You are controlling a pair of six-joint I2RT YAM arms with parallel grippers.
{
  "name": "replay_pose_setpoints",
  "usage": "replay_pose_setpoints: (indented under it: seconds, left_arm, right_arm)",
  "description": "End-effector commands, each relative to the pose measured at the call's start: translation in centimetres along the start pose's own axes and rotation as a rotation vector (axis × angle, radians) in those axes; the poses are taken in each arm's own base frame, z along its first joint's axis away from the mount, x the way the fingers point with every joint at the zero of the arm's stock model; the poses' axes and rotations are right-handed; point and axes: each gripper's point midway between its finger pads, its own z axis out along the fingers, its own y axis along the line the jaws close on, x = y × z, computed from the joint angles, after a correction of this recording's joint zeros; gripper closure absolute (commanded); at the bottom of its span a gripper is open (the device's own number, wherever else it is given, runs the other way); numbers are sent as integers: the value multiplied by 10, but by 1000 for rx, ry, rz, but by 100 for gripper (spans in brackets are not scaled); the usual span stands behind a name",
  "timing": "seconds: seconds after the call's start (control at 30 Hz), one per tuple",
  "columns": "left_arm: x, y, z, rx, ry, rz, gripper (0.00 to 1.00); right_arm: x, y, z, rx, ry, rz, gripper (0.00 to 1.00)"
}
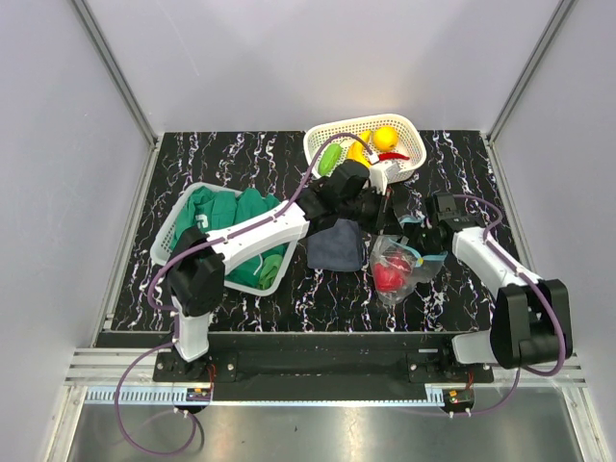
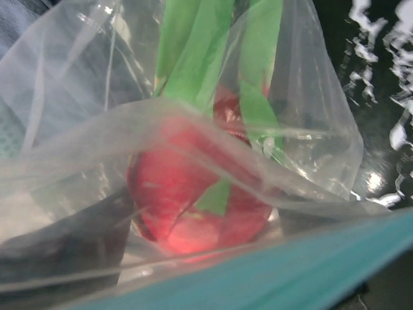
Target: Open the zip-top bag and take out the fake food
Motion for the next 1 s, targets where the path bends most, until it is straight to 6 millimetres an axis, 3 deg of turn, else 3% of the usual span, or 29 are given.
replay_pose_setpoints:
  seconds: [0.0,0.23,0.33,0.5,0.63,0.87,0.97]
  left_arm:
    - [-5,-13,1,52,-22,21,90]
    - [-1,-7,2,39,-16,20,91]
    - [-2,-6,3,37,-16,20,91]
    - [-6,-4,-2,30,-28,23,91]
    - [-9,-1,-6,16,-42,20,93]
    - [-14,-7,-4,40,-47,13,98]
    - [-14,-11,-4,49,-48,13,100]
  right_arm:
    - [-7,-13,26,62,13,15,5]
    - [-13,-19,23,103,-18,-19,0]
    - [-21,-18,10,116,-52,-52,0]
    - [-40,-45,-29,327,-155,-99,0]
    - [-50,-36,-67,327,-247,-72,0]
    - [-32,-1,-74,134,-184,-60,0]
    - [-34,-1,-74,139,-191,-59,7]
